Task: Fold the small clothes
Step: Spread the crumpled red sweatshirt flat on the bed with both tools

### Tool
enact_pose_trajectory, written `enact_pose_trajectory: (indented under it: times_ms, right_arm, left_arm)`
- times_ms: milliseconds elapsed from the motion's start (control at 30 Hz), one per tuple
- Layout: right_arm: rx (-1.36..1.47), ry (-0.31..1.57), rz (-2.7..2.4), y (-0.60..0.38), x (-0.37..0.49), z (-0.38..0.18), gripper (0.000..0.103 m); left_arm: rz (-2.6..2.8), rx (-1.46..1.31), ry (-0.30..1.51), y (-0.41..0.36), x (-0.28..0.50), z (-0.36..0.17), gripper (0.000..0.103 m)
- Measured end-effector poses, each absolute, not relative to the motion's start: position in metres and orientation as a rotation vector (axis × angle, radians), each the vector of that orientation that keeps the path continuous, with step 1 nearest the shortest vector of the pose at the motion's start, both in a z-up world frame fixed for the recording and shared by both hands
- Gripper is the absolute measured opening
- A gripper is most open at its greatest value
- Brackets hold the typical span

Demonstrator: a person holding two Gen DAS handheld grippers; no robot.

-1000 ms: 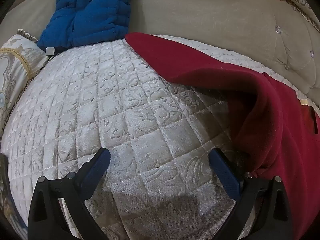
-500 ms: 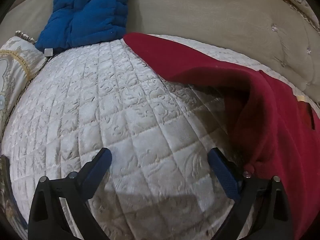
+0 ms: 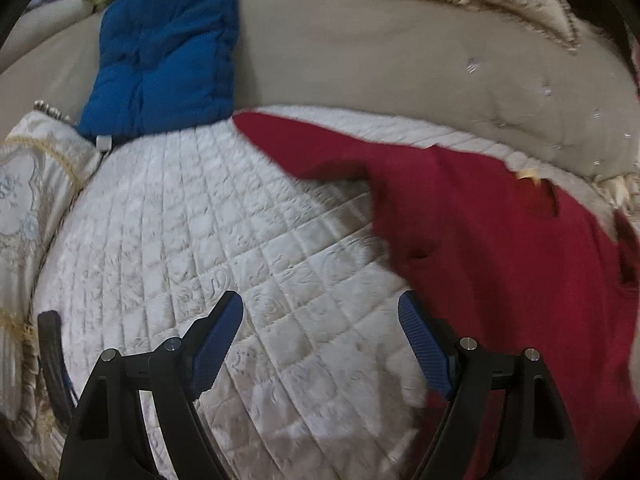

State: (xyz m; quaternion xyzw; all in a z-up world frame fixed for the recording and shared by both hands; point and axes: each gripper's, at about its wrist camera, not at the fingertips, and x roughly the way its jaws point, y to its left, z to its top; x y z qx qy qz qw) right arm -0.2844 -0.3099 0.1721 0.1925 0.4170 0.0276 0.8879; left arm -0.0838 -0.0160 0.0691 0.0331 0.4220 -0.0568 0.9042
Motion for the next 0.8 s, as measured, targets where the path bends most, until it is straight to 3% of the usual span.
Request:
enact_pose_trajectory:
  times_ms: [400,800]
  right_arm:
    - [0.172,0.753,-0.117,-0.255,-0.246,0.184,0.103]
    - [0.175,0.779,-0.240,-0.262,-0.208,0.147,0.103]
  left_arm:
    - [-0.197,0.025,0.810,-0.041,-0.116,0.116,0.062]
    - [-0.240,-0.003,0.832,-0.055,-0.122,0.113,0.062]
